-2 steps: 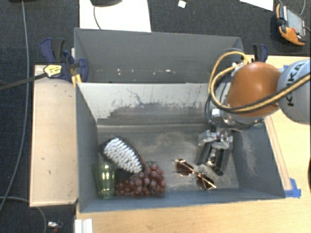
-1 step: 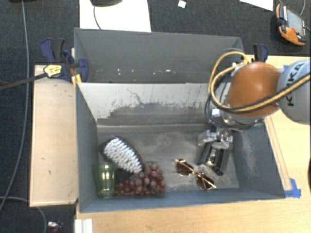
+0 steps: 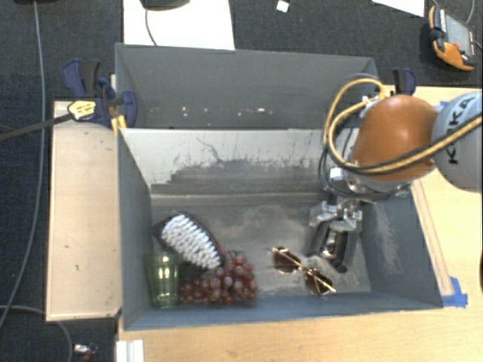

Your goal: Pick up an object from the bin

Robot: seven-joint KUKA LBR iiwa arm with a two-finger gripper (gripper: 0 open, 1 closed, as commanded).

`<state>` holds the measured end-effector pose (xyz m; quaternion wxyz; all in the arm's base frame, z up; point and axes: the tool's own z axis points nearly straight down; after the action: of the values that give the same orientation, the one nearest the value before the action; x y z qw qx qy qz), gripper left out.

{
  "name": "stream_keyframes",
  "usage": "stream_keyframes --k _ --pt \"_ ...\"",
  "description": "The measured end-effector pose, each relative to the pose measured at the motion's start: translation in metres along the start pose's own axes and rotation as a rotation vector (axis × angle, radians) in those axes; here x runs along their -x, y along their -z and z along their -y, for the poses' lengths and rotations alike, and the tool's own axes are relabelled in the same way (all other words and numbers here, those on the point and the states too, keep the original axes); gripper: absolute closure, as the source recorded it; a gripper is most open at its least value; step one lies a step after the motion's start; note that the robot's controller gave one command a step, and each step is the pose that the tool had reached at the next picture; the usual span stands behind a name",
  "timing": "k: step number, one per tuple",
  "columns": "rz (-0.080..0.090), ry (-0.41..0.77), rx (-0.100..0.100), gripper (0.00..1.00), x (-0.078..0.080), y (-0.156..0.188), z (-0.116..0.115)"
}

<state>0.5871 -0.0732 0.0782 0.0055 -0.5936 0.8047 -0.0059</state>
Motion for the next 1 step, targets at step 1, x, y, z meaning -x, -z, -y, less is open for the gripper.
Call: stream_keyframes --k 1 --pt "0.0 -0.003 0.001 1.0 -0.0005 0.0116 -0.0005"
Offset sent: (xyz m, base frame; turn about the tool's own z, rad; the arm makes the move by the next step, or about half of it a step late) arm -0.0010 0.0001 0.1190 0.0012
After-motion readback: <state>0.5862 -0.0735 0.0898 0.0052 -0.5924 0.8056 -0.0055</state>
